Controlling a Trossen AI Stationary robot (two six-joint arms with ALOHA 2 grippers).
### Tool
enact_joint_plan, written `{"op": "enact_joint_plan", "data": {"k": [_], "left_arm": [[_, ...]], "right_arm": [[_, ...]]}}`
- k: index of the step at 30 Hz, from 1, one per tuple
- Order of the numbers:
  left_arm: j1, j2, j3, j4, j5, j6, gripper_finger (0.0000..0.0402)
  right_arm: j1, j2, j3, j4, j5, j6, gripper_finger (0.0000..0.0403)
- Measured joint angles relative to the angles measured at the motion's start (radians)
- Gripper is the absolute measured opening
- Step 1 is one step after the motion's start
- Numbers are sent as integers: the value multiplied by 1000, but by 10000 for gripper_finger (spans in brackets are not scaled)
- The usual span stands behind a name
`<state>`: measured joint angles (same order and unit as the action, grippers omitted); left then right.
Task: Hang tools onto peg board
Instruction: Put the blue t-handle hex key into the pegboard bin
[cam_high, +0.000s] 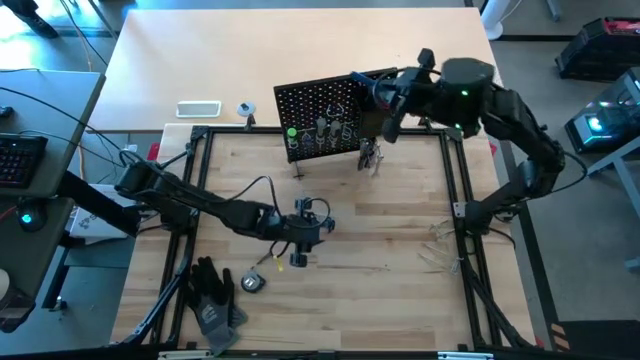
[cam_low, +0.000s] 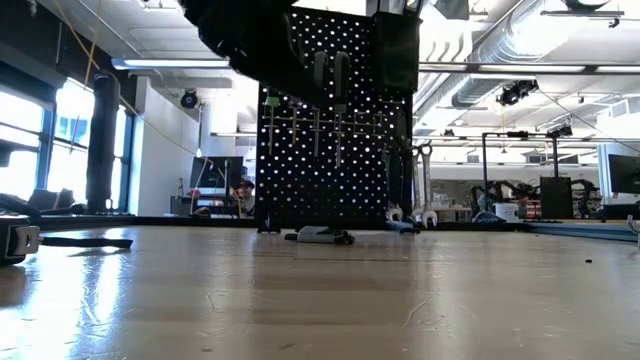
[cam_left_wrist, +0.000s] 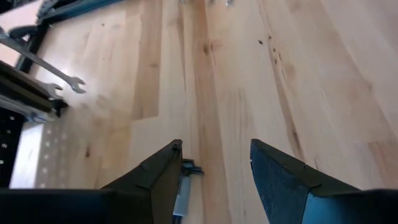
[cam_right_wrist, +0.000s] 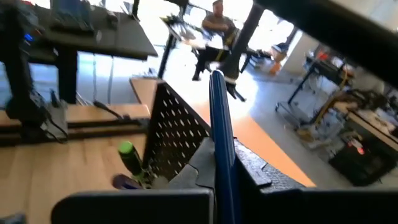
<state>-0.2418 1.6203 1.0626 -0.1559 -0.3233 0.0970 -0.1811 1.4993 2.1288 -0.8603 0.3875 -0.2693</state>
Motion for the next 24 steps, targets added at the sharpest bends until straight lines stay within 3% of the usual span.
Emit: {"op": "enact_joint_plan", "data": {"k": [11, 24], "left_arm": [[-24, 36, 0, -2, 0, -45, 179], [-42, 36, 0, -4, -2, -59, 179]], "right_arm": [[-126, 55, 0, -77, -45, 70, 13], [-120, 59, 1, -111, -14, 83, 118]]}}
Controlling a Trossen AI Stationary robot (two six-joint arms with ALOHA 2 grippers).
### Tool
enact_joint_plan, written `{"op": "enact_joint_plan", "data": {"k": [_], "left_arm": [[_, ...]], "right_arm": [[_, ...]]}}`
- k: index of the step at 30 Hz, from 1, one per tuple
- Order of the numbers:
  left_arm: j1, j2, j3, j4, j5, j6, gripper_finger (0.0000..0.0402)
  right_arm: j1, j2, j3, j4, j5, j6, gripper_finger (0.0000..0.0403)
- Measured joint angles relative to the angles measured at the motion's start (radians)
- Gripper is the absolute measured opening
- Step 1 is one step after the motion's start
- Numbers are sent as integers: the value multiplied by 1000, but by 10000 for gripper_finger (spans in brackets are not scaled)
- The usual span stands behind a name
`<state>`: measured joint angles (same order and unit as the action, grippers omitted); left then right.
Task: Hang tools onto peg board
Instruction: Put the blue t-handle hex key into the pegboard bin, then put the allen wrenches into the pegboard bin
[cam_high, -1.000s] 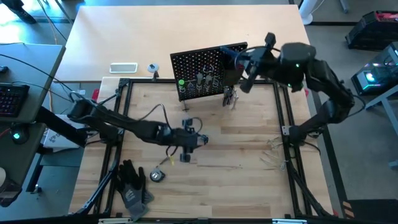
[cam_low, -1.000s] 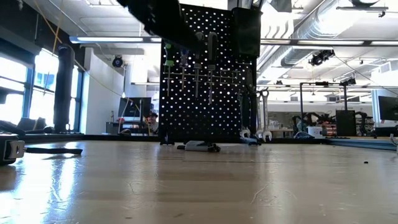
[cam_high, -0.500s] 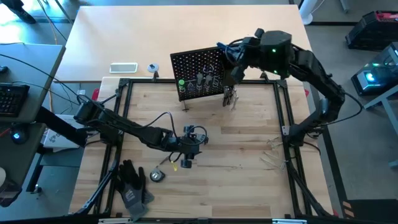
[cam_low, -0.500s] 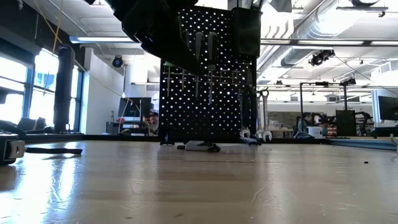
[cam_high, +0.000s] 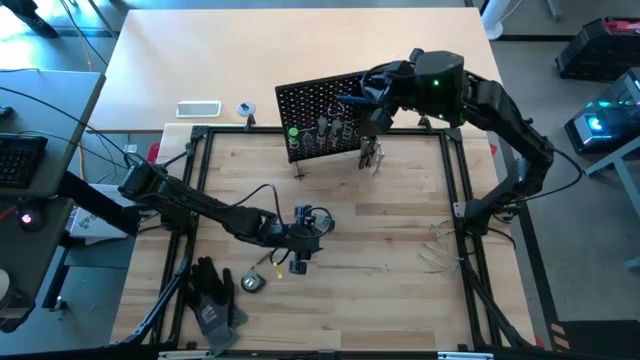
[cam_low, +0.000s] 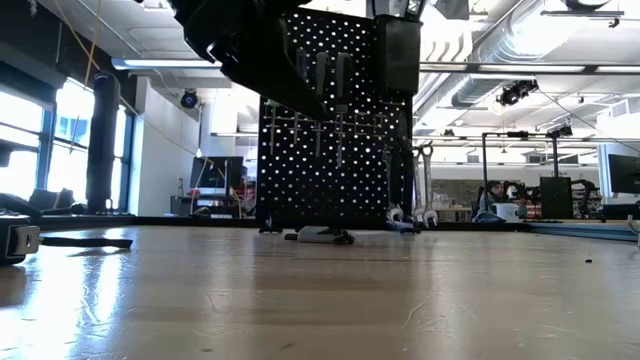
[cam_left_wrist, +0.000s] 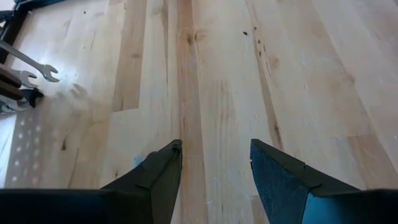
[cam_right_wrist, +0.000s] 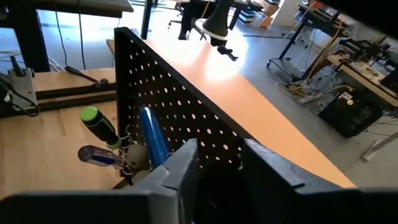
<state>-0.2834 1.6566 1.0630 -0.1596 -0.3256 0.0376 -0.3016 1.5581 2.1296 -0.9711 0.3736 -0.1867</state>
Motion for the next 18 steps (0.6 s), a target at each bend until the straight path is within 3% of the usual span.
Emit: {"op": "enact_joint_plan", "data": {"k": [7, 18], "left_arm": [[-1, 0, 0, -12, 0, -8, 179], [0, 0, 1, -128, -26, -28, 179]], "right_arm": [[42, -15, -2, 48, 9, -34, 155], [178, -74, -2, 22, 8, -57, 158]]}}
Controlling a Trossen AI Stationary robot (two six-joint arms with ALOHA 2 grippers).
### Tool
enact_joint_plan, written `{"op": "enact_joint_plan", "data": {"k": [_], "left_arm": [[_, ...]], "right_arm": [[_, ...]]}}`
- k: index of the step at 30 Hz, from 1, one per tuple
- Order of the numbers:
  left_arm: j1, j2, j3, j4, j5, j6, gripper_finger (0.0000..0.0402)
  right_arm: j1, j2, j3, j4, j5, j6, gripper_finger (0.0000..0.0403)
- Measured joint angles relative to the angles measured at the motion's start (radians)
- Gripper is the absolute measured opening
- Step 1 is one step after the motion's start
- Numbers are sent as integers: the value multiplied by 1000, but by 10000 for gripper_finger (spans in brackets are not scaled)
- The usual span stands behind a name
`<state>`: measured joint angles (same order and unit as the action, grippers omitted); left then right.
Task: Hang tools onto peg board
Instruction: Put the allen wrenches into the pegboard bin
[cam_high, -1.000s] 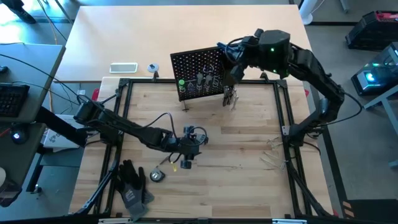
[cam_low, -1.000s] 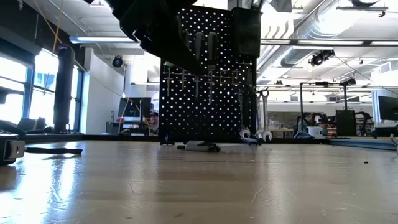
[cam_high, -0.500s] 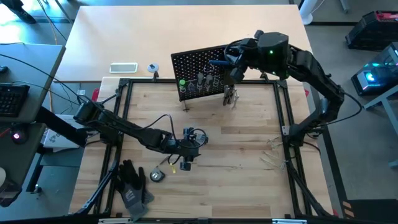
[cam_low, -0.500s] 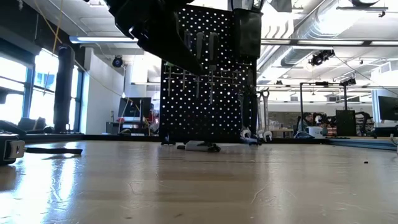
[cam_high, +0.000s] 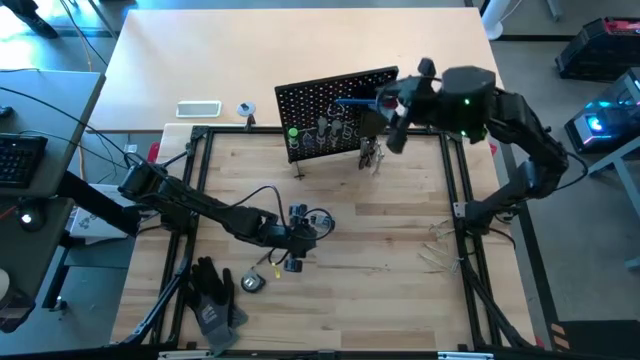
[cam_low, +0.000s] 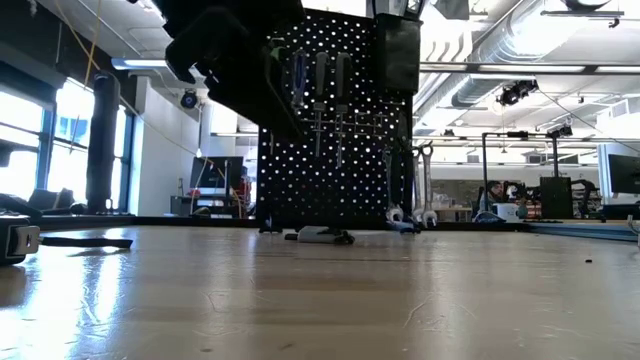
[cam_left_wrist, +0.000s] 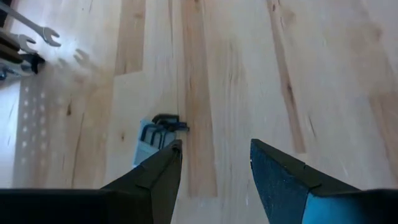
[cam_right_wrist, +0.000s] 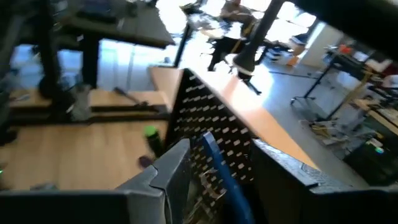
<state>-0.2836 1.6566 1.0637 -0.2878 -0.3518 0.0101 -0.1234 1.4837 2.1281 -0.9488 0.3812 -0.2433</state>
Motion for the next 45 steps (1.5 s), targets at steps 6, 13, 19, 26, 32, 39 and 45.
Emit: {"op": "enact_joint_plan", "data": {"k": [6, 13, 19, 26, 32, 39, 45], "left_arm": [[14, 6, -1, -19, -2, 2, 179], [43, 6, -79, 19, -3, 1, 179], [78, 6, -181, 188, 1, 27, 179], [143, 6, -237, 313, 4, 109, 179], [216, 7, -237, 331, 146, 160, 179], [276, 90, -236, 404, 327, 195, 179], [284, 181, -234, 488, 338, 222, 179]], "right_arm": [[87, 3, -5, -207, -31, 82, 158], [194, 3, -115, -442, -120, 224, 158], [291, 0, -329, -440, -154, 266, 158], [351, 0, -663, -180, -154, 243, 158], [362, 0, -903, 104, -228, 244, 158], [368, -1, -1154, 550, -272, 226, 158], [367, 0, -1409, 968, -222, 203, 158]]}}
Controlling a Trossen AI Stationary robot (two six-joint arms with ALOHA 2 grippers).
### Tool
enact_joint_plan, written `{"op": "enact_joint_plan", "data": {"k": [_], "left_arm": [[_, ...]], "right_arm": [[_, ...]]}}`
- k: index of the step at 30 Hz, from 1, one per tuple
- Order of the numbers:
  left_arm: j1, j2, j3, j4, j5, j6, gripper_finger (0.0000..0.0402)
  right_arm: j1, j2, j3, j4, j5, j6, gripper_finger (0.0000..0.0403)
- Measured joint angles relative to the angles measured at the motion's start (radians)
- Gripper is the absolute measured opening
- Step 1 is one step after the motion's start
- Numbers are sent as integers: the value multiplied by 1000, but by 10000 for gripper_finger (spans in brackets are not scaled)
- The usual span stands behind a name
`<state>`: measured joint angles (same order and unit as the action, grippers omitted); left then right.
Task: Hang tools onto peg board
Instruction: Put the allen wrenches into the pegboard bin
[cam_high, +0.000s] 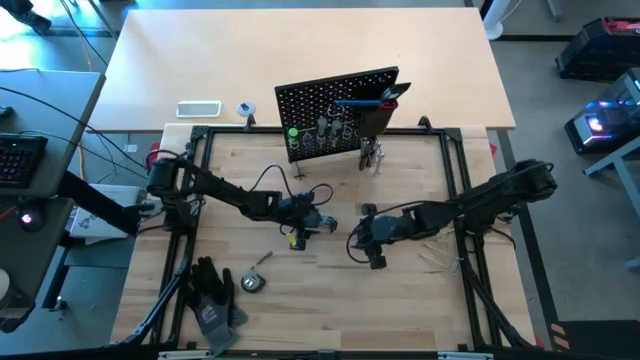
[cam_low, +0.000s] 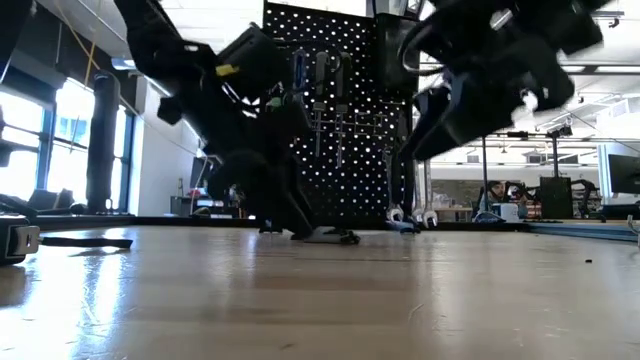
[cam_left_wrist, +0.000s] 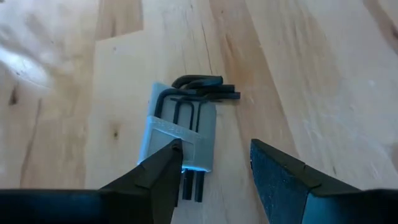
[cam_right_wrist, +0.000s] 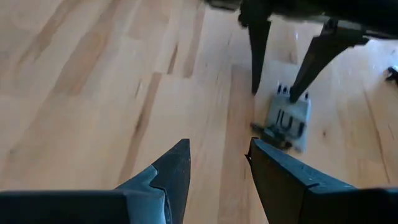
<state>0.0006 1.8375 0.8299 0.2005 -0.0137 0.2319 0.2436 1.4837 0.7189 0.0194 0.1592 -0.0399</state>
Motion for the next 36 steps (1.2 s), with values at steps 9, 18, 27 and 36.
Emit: {"op": "enact_joint_plan", "data": {"k": [9, 18, 27, 36], "left_arm": [[-3, 31, 5, 45, -17, 9, 179], [-31, -44, 25, 27, -71, 73, 179], [0, -28, 25, 27, -65, 87, 179], [57, 26, 24, 58, 1, 35, 179]], "right_arm": [[-2, 48, -213, 489, 50, -123, 158], [-13, 242, -196, 615, 87, -163, 158], [-23, 398, -195, 856, 157, -217, 191], [-66, 473, -186, 936, 161, -223, 249]]}}
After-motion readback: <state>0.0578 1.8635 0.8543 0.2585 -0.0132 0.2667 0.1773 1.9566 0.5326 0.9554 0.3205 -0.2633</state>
